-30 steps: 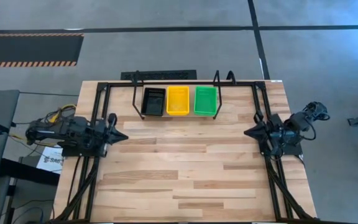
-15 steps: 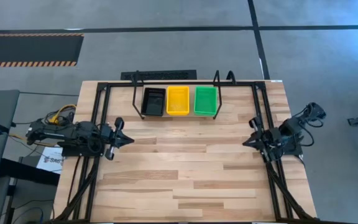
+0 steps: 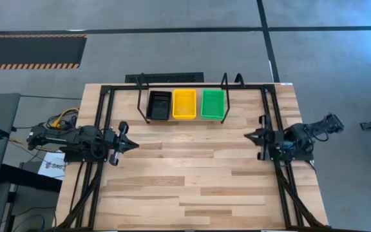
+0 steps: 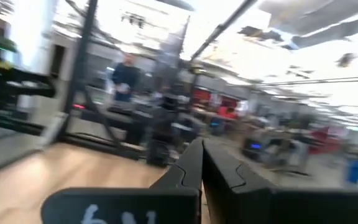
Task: Stack baskets on shelf by color
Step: Return to Home Position
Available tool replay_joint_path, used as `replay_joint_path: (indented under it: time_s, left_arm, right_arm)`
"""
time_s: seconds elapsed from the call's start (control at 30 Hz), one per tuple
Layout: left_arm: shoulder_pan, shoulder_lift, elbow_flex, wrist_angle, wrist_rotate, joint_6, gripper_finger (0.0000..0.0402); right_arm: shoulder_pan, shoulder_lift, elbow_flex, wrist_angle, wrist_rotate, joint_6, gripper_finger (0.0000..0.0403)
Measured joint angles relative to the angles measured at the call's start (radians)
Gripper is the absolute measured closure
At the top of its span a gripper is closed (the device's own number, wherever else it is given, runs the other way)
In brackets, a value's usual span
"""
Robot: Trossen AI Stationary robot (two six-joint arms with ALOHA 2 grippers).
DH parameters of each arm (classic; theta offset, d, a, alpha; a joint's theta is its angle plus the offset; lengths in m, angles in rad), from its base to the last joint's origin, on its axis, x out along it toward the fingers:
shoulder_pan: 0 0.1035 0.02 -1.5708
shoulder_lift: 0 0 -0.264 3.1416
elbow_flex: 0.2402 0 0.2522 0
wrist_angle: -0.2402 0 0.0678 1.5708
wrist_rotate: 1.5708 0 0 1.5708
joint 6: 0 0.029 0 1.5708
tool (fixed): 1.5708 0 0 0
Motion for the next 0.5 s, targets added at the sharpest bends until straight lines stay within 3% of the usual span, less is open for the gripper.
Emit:
replay_joint_path:
  time_s: [0.27,0.5]
  left_arm:
    - [0.000,0.000,0.000,-0.006,-0.004,0.001,0.0401]
    - [0.000,0.000,-0.001,-0.006,-0.007,0.000,0.0401]
  right_arm:
    - [-0.232,0.000,0.000,-0.033,-0.004,0.070,0.0375]
    - [-0.299,0.000,0.000,-0.200,-0.031,0.209,0.0376]
